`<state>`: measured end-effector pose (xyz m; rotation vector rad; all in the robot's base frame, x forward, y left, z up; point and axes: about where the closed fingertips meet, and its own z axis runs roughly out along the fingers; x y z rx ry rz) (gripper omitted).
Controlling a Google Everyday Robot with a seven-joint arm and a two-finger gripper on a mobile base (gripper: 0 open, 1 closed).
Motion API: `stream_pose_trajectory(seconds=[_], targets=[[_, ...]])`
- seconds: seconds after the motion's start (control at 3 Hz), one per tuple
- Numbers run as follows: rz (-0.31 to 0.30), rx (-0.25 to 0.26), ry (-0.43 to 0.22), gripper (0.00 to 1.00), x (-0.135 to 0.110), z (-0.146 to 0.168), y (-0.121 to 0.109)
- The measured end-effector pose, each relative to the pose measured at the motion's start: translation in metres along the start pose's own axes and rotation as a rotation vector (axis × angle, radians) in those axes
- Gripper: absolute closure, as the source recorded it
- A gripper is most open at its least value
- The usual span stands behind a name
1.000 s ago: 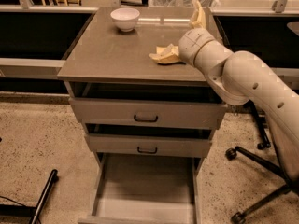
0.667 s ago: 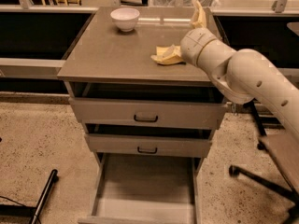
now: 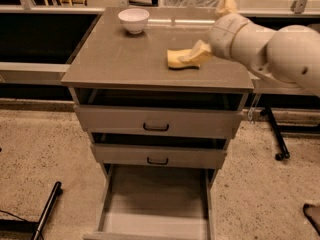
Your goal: Pick sponge from bottom drawer and place on counter
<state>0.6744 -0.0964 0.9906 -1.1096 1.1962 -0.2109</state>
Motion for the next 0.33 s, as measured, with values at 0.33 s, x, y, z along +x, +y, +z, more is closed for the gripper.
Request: stream_pose_trajectory(seconds=[0.33], targets=[[-0.015,0.022,0.078,0.00,0.0372,-0.0216,-0.0165]])
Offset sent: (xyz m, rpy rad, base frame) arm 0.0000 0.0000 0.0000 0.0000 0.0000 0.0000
